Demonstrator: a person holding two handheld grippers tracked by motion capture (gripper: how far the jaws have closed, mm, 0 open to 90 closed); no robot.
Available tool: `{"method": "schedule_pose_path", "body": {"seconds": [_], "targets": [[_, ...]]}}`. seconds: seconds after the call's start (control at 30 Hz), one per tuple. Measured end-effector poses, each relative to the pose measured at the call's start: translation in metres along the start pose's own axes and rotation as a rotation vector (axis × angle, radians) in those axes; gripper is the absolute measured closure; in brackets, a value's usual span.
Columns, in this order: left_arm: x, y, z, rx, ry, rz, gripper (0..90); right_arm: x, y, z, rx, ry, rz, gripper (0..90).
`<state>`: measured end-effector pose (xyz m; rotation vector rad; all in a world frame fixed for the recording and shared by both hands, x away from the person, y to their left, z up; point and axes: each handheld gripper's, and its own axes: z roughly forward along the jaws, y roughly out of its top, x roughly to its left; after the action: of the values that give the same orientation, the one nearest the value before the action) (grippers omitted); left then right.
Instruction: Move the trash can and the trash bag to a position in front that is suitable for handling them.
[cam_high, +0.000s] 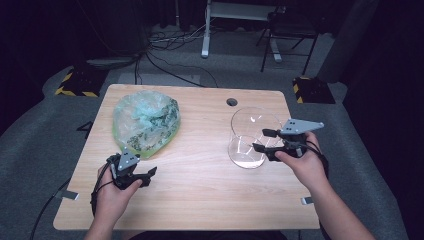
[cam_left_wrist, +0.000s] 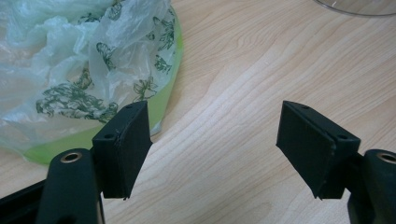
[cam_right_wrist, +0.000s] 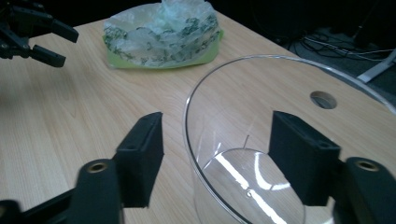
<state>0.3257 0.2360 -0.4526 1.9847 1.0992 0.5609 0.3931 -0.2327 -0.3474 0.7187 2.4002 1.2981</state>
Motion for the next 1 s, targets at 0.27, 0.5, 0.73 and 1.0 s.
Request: {"method": "schedule_pose_path", "body": {"seconds": [0.27,0.5,0.73,1.0], "targets": [[0.007,-0.007,0.001,0.015,0.003,-0.019,26.8,0.003,0.004,0.027,0.081,0.044,-0.047,64.3],[0.011,-0.01,-0.001,0.011,0.008,-0.03,26.8,0.006,-0.001,0.039,0.134,0.074,-0.088,83.9],[0.011,-0.011,0.0,0.011,0.005,-0.028,26.7,0.019,0.005,0.043,0.146,0.107,-0.131,85.5],[0.013,-0.012,-0.002,0.01,0.011,-0.034,26.7,0.059,0.011,0.048,0.157,0.177,-0.178,85.4]]}}
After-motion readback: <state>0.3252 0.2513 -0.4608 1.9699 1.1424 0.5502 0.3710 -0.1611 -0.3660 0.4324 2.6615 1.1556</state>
